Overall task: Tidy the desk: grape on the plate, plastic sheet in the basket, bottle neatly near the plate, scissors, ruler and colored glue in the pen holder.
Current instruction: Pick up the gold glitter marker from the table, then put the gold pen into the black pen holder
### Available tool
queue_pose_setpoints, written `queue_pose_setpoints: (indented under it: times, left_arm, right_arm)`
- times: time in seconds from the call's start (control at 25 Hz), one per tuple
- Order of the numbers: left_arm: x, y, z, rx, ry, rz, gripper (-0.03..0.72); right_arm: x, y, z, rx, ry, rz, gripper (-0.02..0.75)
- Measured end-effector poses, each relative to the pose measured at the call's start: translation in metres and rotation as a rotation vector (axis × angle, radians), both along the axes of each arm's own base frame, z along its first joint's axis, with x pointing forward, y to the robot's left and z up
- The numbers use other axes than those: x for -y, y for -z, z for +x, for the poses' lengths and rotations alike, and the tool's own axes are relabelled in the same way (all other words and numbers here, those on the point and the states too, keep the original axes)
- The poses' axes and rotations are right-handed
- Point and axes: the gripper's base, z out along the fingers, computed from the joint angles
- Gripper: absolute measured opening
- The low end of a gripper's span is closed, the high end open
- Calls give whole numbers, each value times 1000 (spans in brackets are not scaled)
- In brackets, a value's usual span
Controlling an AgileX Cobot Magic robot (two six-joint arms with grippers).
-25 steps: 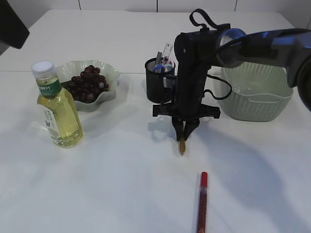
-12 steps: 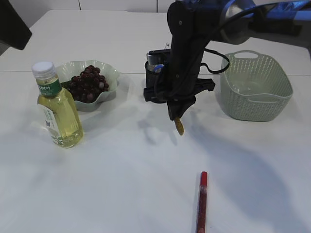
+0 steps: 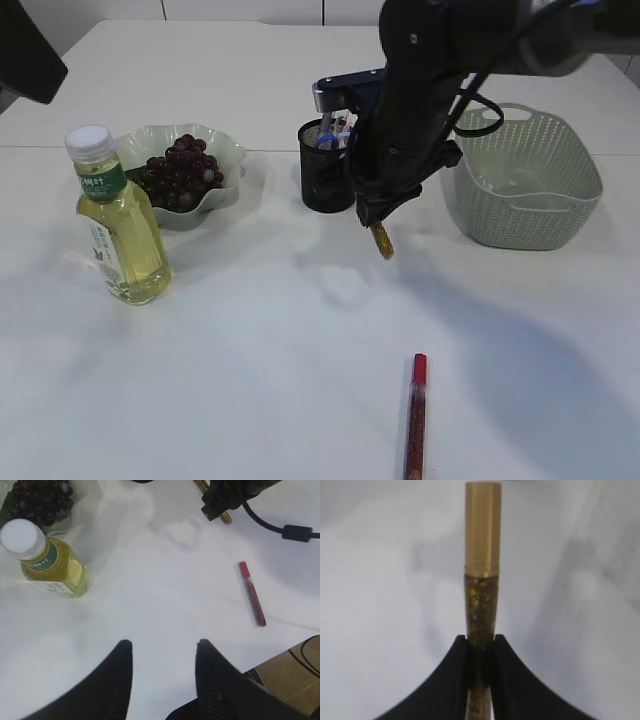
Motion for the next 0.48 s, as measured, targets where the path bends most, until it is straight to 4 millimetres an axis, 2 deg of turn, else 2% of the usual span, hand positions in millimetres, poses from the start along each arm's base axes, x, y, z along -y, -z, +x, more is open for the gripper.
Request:
queue_pose_setpoints:
  times: [0.2, 0.48]
  left_arm:
    - [0, 0, 0, 0, 0, 0, 309]
    - [0, 0, 0, 0, 0, 0, 309]
  right_arm:
    - [10, -11, -16, 254, -34, 87, 116]
    - [3, -26, -5, 522, -75, 193, 115]
